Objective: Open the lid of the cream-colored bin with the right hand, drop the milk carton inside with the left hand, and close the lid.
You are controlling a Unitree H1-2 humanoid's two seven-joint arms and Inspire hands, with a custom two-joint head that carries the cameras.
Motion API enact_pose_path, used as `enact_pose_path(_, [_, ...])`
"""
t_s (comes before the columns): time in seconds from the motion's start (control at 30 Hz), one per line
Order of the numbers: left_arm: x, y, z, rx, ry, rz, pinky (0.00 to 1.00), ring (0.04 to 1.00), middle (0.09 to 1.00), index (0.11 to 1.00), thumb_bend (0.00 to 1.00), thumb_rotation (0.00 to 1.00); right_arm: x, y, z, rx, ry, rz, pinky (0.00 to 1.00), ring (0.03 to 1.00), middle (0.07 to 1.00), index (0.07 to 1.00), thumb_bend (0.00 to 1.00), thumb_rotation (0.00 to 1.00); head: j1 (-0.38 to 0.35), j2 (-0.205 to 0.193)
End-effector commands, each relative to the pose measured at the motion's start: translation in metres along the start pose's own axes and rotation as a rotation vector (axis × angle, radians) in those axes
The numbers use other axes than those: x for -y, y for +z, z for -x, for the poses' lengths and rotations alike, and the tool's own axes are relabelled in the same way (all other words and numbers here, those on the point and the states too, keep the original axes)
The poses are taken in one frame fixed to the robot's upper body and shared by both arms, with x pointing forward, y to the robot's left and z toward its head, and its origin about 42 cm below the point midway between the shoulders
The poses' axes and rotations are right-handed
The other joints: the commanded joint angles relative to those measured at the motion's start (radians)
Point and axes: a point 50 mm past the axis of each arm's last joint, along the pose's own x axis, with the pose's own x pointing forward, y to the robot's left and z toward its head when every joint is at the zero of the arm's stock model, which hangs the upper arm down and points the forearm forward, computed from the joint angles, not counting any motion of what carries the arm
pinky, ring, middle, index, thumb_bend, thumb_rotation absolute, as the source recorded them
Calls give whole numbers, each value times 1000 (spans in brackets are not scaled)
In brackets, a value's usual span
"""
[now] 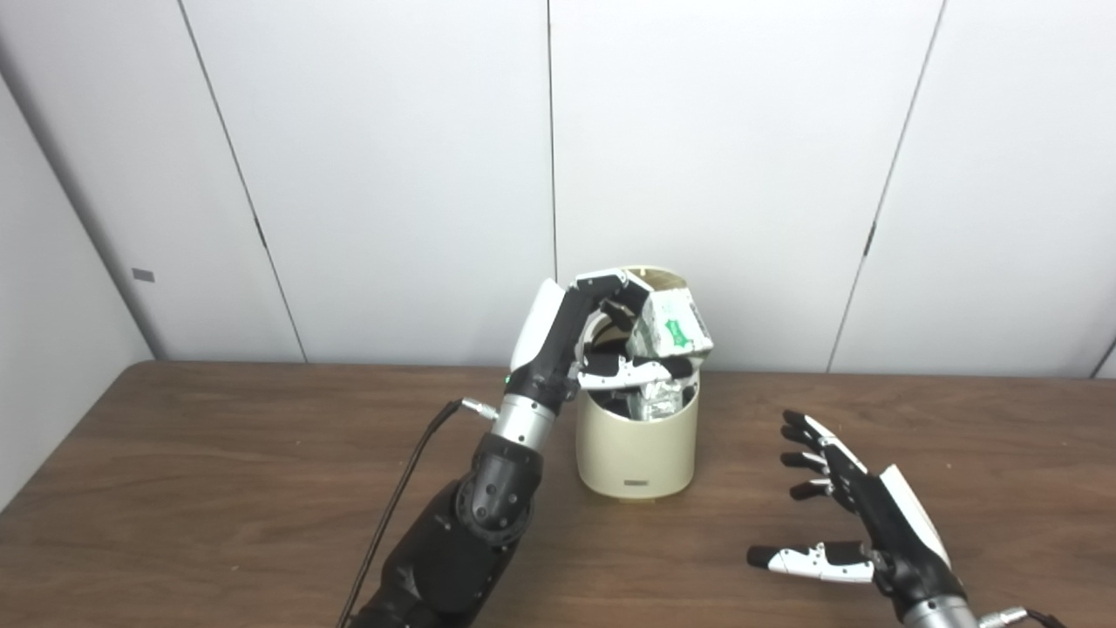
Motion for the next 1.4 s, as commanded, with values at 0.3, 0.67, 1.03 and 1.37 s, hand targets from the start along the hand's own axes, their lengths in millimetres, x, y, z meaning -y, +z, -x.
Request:
enact_pose_path(0.3, [-15,14,-31,98,51,-54,471,572,511,477,521,0,11,14,-5,92,-47,-4,662,814,887,896,774,134,1,7])
enact_pose_path(0.67, [-21,9,-30,177,46,-223,502,594,507,479,521,0,12,10,-4,83,-43,-10,666,811,885,898,777,155,7,12])
enact_pose_path(1.03, [-26,13,-27,261,69,-280,547,599,505,481,520,0,10,13,-2,68,-44,2,667,814,879,895,767,162,17,20])
enact_pose_path(1.37, [-30,14,-24,311,71,-319,542,592,505,483,520,0,7,13,-2,63,-44,-6,663,811,879,896,782,174,23,22])
